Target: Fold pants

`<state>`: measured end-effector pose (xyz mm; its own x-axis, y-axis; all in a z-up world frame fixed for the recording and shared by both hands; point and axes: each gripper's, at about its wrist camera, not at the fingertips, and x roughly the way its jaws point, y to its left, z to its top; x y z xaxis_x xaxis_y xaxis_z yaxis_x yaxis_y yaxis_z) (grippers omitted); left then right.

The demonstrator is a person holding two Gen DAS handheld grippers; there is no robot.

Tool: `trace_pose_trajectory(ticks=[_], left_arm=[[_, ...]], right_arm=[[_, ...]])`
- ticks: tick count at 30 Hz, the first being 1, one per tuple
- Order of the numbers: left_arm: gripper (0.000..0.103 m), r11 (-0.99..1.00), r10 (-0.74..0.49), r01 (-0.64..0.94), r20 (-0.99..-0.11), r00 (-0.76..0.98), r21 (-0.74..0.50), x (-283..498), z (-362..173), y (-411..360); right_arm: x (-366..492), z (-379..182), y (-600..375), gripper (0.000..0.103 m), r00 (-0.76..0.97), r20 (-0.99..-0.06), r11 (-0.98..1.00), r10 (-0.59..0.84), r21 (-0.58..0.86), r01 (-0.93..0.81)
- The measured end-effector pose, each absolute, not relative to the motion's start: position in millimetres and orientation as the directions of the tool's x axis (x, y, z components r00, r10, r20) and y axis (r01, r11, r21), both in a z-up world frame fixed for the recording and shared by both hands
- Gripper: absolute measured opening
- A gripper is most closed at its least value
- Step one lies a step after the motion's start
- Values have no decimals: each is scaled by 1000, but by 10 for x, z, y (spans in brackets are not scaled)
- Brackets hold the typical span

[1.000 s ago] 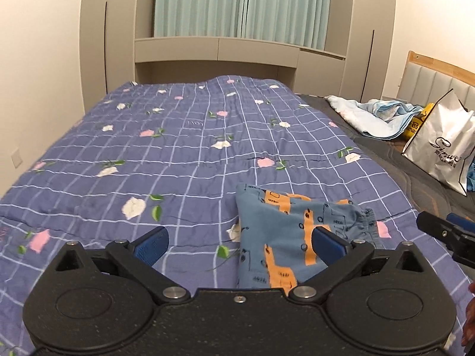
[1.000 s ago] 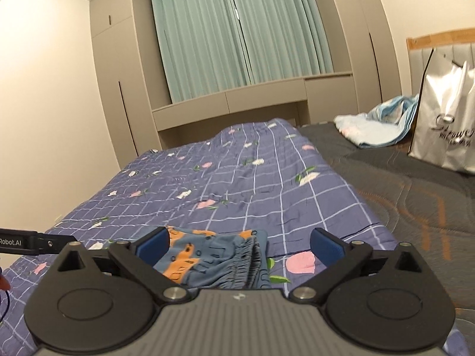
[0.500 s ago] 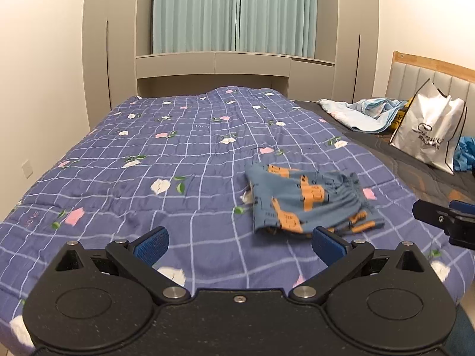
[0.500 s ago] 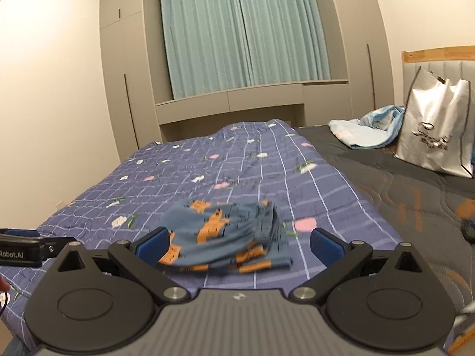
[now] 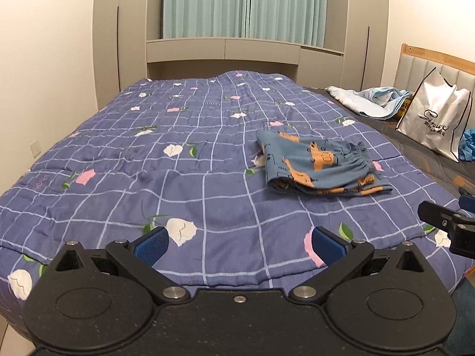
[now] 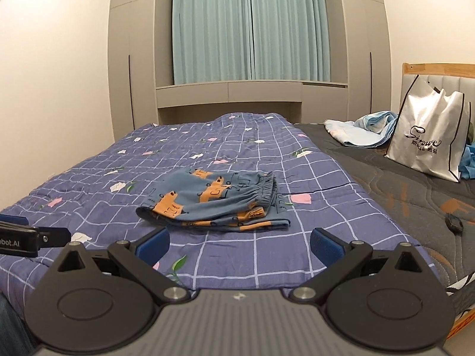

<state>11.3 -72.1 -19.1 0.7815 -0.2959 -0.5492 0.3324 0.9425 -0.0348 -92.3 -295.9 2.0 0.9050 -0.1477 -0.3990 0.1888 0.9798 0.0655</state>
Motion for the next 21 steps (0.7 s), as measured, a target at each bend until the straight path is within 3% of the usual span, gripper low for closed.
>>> trace_pose_trajectory(ticks=[21], left_arm=[[102, 943, -289, 331, -561, 776, -28, 157, -265, -748]], right_arm=[[-845, -87, -3016, 103, 890, -435, 979, -134, 81, 188]])
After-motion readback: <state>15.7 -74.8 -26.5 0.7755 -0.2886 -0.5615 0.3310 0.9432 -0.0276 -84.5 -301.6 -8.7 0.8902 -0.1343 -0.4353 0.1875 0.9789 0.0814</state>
